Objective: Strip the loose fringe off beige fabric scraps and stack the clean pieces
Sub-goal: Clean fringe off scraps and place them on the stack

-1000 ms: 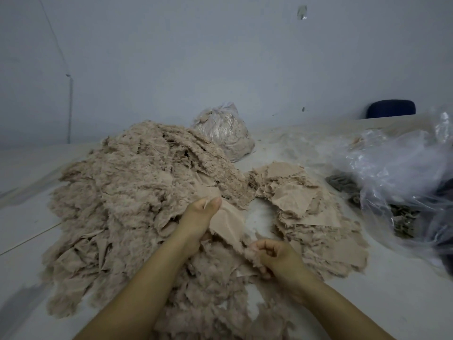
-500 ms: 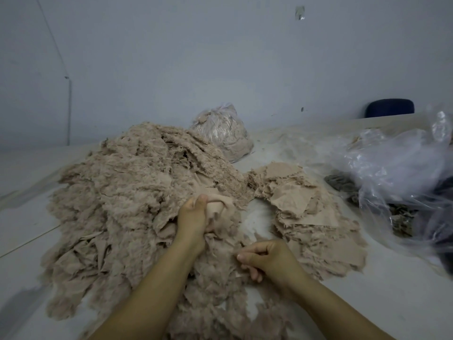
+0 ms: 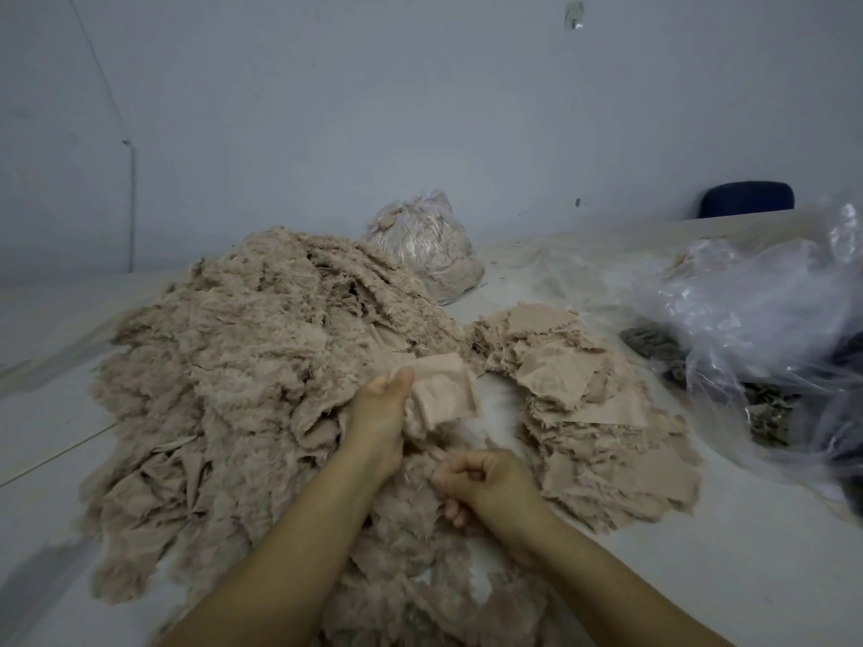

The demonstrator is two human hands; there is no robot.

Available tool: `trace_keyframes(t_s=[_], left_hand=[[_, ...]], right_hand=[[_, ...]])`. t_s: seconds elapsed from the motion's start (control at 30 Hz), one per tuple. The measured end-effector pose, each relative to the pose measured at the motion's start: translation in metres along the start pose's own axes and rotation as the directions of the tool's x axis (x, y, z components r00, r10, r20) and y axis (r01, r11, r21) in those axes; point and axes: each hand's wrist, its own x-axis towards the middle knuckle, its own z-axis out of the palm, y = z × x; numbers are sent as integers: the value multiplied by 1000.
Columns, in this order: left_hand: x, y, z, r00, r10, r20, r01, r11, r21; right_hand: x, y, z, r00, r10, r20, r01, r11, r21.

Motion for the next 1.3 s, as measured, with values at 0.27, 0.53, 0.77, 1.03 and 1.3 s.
trace_keyframes(t_s=[0.27, 0.53, 0.77, 1.03, 1.3], left_hand=[[-1, 3, -2, 983, -14, 182, -11, 990, 138], [-1, 5, 19, 947, 29, 319, -127, 948, 290], [11, -2, 2, 928, -49, 370, -117, 903, 413], [10, -16, -29, 807, -269, 526, -409, 388, 826], [-4, -7, -47, 804, -211, 556, -482, 317, 817]], right_hand=[[3, -17, -19, 938, -146, -316, 75, 971, -227], [34, -45, -55, 872, -170, -459, 182, 983, -17], [56, -61, -123, 612, -222, -759, 193, 973, -129], [13, -22, -74, 626, -628, -462, 298, 740, -602], [25, 23, -32, 963, -204, -174, 8, 671, -742]])
